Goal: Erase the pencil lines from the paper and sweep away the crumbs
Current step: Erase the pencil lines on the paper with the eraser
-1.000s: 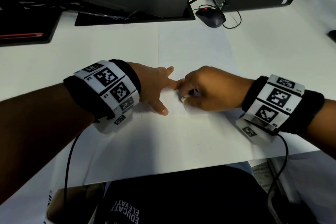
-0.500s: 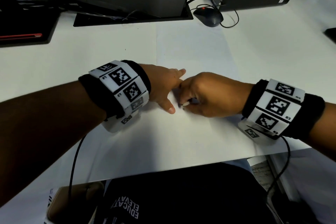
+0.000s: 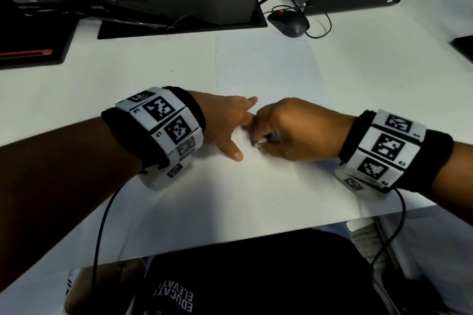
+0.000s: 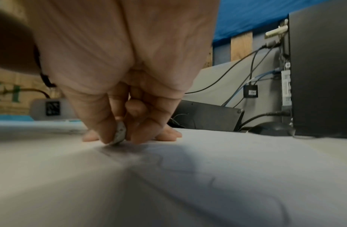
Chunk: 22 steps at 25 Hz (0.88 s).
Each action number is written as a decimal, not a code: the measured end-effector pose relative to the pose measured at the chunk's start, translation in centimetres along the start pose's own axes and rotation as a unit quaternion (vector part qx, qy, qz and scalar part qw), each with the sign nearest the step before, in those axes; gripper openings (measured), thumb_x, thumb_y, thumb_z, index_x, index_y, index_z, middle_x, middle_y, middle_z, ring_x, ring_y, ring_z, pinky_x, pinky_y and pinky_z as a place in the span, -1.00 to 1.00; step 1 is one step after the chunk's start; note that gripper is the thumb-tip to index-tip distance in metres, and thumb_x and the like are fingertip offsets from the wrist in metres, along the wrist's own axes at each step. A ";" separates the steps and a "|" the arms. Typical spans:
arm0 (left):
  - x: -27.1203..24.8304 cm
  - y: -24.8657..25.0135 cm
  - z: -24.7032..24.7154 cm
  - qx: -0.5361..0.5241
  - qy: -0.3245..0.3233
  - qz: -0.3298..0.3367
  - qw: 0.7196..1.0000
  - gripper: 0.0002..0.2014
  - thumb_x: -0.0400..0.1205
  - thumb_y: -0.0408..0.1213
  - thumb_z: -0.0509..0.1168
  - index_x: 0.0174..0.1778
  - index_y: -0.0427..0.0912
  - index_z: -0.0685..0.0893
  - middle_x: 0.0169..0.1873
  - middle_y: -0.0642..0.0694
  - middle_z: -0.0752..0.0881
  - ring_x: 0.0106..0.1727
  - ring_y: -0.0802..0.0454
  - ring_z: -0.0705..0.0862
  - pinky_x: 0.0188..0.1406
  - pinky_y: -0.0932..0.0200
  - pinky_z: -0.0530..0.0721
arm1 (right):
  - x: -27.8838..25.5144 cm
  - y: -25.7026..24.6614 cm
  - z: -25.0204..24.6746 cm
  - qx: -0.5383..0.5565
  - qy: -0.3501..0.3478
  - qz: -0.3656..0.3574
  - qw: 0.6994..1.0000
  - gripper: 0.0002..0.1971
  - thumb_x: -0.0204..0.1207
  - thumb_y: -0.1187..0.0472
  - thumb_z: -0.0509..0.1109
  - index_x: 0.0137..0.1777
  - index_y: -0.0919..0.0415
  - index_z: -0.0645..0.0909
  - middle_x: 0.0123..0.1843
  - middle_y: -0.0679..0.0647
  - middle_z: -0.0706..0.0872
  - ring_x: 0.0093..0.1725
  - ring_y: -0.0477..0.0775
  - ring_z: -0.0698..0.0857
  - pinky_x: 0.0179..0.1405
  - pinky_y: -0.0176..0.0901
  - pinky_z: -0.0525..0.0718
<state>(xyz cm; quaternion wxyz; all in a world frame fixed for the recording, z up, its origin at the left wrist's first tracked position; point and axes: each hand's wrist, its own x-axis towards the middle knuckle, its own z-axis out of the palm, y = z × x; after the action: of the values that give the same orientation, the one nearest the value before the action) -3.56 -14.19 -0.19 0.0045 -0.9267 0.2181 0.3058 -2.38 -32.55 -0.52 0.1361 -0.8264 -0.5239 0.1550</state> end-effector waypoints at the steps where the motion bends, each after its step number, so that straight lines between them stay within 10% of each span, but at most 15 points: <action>1: -0.1 0.0 0.0 -0.001 -0.004 0.001 1.000 -0.25 0.60 0.06 0.42 0.69 0.14 0.25 0.75 -0.08 -0.20 0.74 0.01 -0.03 0.59 0.10 0.16 | -0.1 -0.2 0.1 0.015 -0.013 -0.007 1.000 -0.84 0.47 0.23 0.44 0.01 0.11 0.79 -0.03 -0.06 0.79 0.00 0.07 0.74 -0.05 -0.04 0.68; 10: -0.1 0.2 -0.2 0.020 -0.023 0.000 1.000 -0.14 0.59 0.08 0.43 0.73 0.22 0.07 0.75 -0.09 -0.24 0.75 -0.01 -0.10 0.62 -0.02 0.15 | -0.6 -0.4 -0.1 0.029 -0.038 0.014 0.999 -0.84 0.48 0.19 0.44 0.03 0.06 0.78 -0.19 -0.25 0.70 -0.25 -0.19 0.61 -0.18 -0.35 0.55; 13: 0.0 0.3 -0.3 0.030 -0.019 -0.003 0.999 -0.17 0.59 0.09 0.42 0.73 0.14 0.14 0.75 -0.11 -0.22 0.75 -0.03 -0.07 0.60 -0.03 0.19 | -0.6 0.2 -0.3 -0.004 0.002 0.037 0.999 -0.85 0.47 0.18 0.43 0.00 0.06 0.77 -0.10 -0.10 0.76 -0.20 -0.08 0.66 -0.14 -0.17 0.63; 17: -0.2 0.4 -0.4 0.038 -0.021 -0.012 0.999 -0.09 0.59 0.12 0.41 0.75 0.23 -0.01 0.75 -0.06 -0.23 0.75 -0.01 -0.06 0.62 -0.04 0.17 | -1.1 0.4 -0.5 0.035 -0.040 0.040 0.998 -0.89 0.53 0.18 0.44 -0.01 0.07 0.79 -0.12 -0.18 0.75 -0.24 -0.24 0.62 -0.22 -0.52 0.47; 22: 0.4 1.1 -0.2 -0.020 0.058 0.018 0.998 -0.23 0.51 0.08 0.50 0.63 0.08 0.36 0.75 0.09 -0.15 0.64 -0.05 0.33 0.53 0.00 0.40 | -1.2 1.6 -0.2 0.056 0.064 0.084 0.993 -0.87 0.52 0.23 0.47 0.01 0.09 0.80 -0.07 -0.10 0.79 -0.17 -0.18 0.65 -0.12 -0.35 0.60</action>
<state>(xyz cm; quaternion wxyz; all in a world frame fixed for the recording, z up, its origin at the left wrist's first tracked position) -3.61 -15.33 -0.15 -0.0322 -0.9388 0.2286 0.2557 -1.44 -34.30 -0.86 0.2017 -0.8669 -0.4333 0.1414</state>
